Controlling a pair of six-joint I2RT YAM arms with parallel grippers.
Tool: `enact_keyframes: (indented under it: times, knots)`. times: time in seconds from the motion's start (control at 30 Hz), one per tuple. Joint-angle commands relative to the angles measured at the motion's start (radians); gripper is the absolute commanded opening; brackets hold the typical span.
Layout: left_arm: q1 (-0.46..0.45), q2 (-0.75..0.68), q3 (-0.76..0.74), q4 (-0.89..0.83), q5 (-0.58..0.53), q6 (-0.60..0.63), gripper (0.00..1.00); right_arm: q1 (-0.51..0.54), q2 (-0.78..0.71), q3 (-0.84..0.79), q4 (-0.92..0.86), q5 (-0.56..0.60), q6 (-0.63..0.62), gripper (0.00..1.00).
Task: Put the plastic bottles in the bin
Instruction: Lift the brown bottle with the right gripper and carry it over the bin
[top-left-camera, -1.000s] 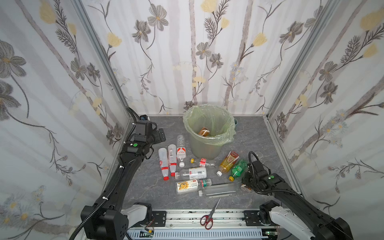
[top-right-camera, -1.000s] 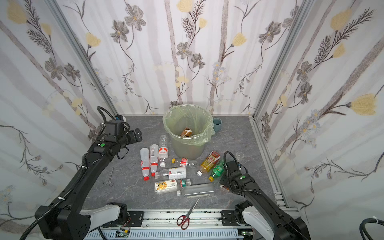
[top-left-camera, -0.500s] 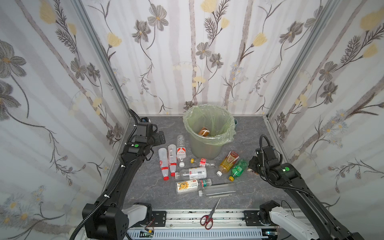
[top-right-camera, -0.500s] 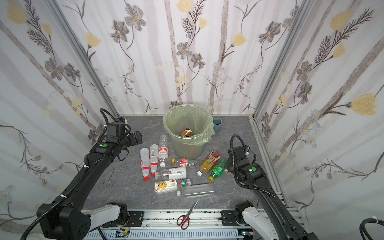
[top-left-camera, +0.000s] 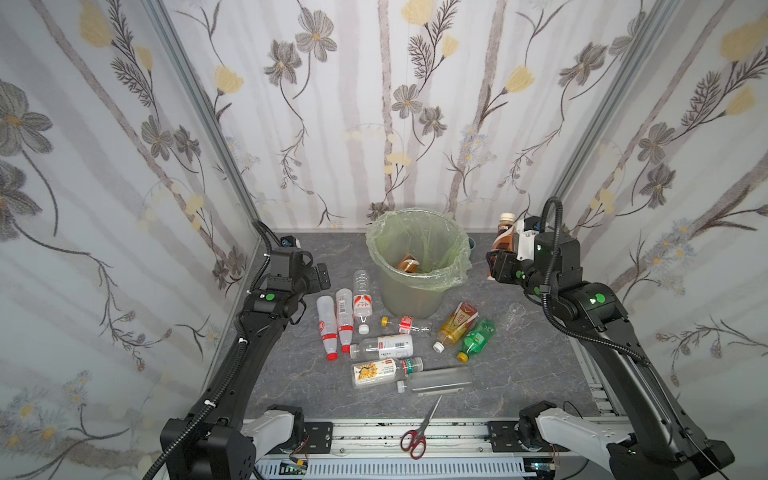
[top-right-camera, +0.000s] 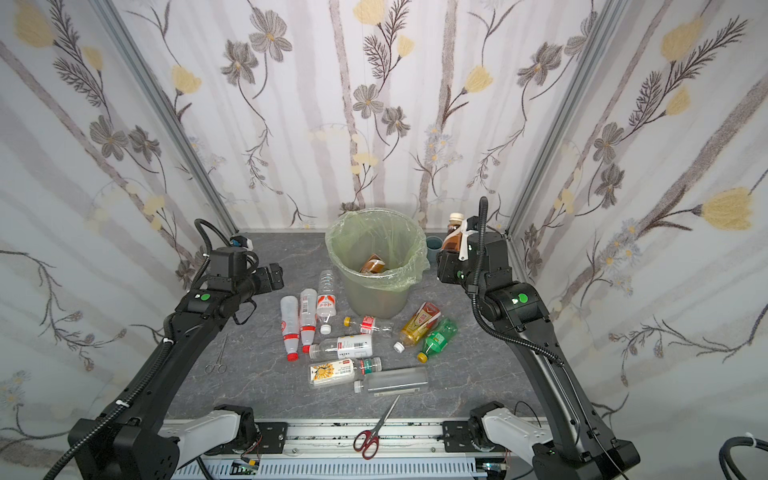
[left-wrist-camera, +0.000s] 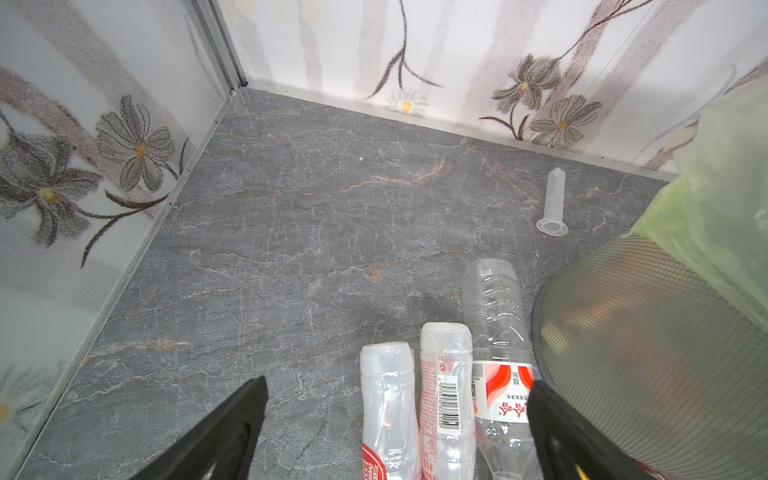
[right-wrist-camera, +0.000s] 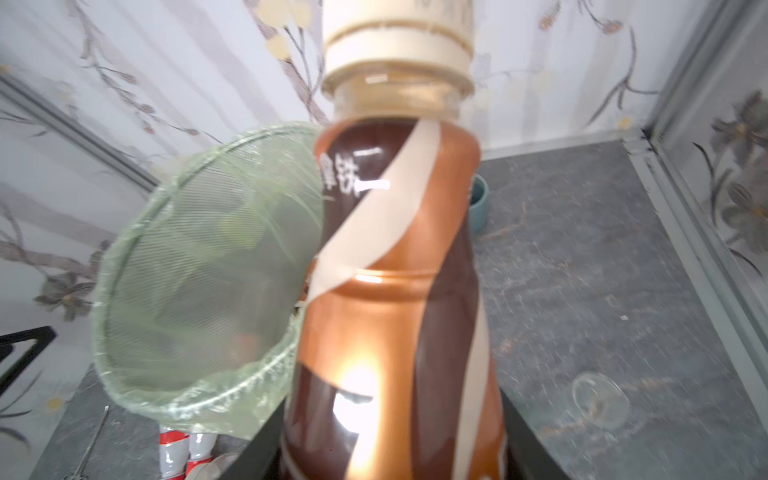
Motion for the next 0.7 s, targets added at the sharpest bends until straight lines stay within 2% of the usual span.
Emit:
enact_keyframes:
  times: [0.0, 0.23, 0.43, 0.67]
  knots:
    - [0.001, -0.010, -0.004, 0.019, -0.013, 0.007, 1.00, 0.011, 0.061, 0.067, 0.158, -0.148, -0.045, 0.53]
    - [0.001, -0.016, -0.015, 0.018, -0.018, -0.019, 1.00, 0.053, 0.233, 0.225, 0.226, -0.202, 0.001, 0.54]
    - [0.001, -0.031, -0.036, 0.015, -0.033, -0.010, 1.00, 0.085, 0.302, 0.229, 0.316, -0.222, 0.030, 0.55]
    - [0.001, -0.045, -0.062, 0.011, -0.022, -0.033, 1.00, 0.121, 0.412, 0.247, 0.330, -0.209, 0.047, 0.55]
